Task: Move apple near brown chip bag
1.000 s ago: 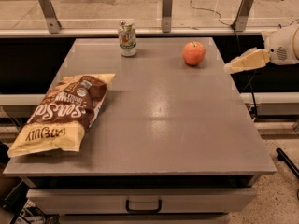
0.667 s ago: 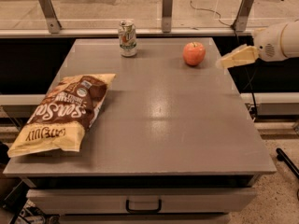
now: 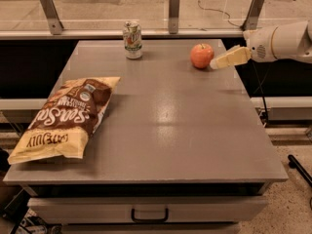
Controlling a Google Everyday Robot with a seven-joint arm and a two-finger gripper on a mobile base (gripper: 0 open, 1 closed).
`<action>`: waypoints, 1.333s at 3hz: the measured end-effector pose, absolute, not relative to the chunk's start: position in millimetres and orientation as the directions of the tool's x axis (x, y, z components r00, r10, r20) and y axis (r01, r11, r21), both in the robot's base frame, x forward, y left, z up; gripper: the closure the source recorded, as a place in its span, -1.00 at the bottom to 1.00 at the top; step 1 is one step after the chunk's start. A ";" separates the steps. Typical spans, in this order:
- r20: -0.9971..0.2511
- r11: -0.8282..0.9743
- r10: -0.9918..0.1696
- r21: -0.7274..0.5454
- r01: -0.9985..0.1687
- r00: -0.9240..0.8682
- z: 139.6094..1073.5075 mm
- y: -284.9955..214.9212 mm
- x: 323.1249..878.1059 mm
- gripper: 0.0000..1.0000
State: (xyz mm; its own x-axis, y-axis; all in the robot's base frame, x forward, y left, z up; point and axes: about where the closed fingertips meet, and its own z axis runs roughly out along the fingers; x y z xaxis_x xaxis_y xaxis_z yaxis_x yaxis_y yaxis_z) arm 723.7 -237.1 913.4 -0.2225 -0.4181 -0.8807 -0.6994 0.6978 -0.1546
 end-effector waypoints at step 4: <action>-0.916 0.617 -0.360 -0.091 -0.782 -0.177 894.4 -185.5 776.0 -1.00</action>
Offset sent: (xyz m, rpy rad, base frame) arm 0.0349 0.0261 -0.0039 0.0407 -0.0064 0.0723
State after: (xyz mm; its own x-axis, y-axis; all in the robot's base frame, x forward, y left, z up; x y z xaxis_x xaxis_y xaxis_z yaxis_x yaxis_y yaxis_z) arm 776.0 -185.5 894.4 -0.1774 -0.3602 -0.9159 -0.7816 0.6170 -0.0912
